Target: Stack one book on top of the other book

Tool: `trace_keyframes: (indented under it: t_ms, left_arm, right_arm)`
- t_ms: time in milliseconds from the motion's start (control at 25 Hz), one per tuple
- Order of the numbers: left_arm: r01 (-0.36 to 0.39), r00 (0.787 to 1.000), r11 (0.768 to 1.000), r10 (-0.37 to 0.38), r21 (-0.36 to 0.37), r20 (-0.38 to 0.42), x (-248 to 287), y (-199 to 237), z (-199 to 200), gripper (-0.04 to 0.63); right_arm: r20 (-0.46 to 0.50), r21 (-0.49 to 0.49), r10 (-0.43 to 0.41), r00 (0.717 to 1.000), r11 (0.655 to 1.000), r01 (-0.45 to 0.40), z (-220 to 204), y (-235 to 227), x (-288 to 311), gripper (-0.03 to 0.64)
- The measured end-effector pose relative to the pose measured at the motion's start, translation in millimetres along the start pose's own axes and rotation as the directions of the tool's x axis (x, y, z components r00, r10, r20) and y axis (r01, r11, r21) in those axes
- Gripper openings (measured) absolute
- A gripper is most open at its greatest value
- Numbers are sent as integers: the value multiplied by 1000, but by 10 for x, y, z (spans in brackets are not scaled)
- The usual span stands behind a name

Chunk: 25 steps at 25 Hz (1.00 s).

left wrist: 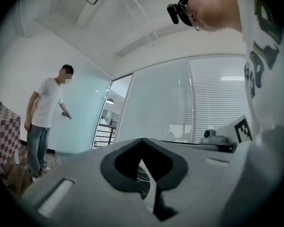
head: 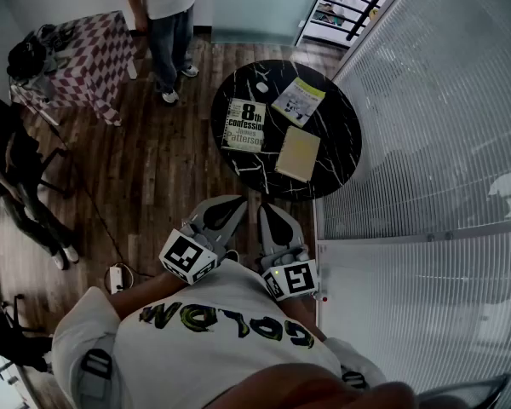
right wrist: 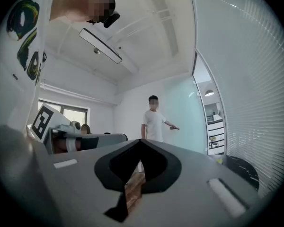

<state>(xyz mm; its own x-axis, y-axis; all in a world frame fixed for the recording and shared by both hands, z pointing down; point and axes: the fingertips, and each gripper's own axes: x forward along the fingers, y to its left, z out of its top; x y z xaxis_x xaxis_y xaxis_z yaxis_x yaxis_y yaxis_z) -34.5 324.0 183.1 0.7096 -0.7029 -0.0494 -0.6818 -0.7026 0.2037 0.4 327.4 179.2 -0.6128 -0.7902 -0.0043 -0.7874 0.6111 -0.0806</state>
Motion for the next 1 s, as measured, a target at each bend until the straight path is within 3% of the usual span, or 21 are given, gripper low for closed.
trace_keyframes:
  t_ms: [440,1000]
  left_arm:
    - [-17,1000,1000,17,-15,-12,173,-77,-111,3]
    - [-66,997,997,64,-37,-49,458,-247,-332,3]
  right_arm:
    - [5,7,21,1000,1000,-21,-42,-194,-85,2]
    - [-18,85,43,999,995,-42,-170,-534,-218,3]
